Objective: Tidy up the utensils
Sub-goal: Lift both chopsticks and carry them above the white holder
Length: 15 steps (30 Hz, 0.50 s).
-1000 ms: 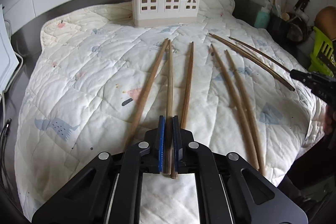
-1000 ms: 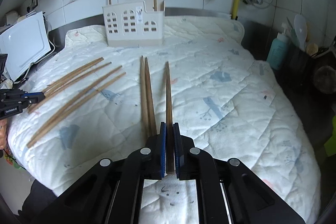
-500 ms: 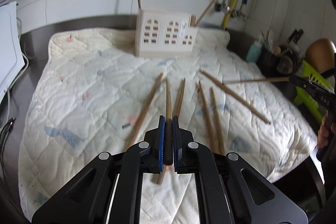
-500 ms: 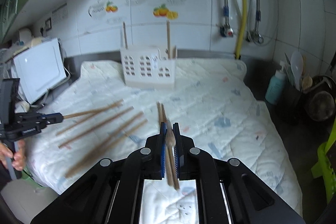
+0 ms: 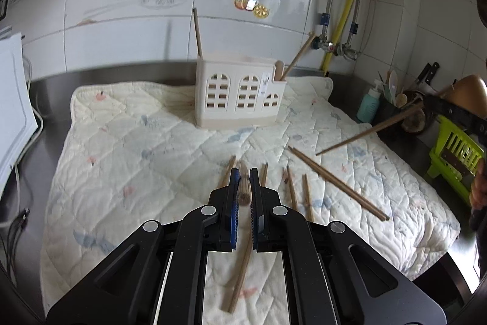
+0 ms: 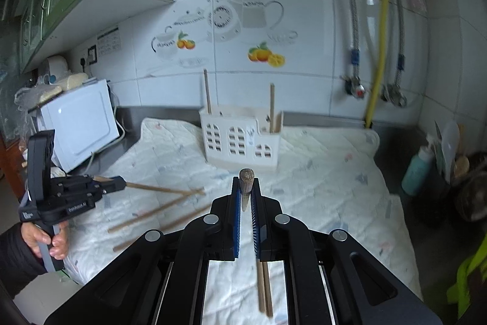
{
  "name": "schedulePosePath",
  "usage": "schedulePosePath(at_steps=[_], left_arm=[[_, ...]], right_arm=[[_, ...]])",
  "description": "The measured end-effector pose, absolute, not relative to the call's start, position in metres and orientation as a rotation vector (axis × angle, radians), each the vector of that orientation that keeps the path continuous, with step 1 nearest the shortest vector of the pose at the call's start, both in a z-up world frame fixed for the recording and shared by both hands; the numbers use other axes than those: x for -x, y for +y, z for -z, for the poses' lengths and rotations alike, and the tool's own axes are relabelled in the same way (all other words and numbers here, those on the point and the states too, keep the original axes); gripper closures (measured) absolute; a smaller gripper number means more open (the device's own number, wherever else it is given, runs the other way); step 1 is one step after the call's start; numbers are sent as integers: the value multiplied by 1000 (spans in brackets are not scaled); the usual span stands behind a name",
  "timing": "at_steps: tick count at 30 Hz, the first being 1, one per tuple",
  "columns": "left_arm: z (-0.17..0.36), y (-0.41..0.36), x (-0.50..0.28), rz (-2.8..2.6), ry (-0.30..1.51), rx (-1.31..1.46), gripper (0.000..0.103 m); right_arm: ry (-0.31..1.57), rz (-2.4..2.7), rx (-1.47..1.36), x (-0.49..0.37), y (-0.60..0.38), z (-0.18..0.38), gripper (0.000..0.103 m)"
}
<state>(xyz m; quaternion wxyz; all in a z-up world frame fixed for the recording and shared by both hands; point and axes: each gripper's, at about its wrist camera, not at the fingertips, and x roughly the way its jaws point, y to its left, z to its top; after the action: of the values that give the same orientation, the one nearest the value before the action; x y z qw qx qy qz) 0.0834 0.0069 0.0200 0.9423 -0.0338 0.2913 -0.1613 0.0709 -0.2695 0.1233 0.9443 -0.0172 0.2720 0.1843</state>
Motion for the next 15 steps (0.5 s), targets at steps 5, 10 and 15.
schedulePosePath(at_steps=[5, 10, 15], left_arm=[[-36, 11, -97, 335, 582, 72, 98], [-43, 13, -112, 338, 589, 65, 98], [-50, 16, -125, 345, 582, 78, 98]], right_arm=[[522, -413, 62, -113, -257, -156, 97], [493, -395, 124, -161, -239, -185, 97], [490, -355, 188, -206, -220, -201, 97]])
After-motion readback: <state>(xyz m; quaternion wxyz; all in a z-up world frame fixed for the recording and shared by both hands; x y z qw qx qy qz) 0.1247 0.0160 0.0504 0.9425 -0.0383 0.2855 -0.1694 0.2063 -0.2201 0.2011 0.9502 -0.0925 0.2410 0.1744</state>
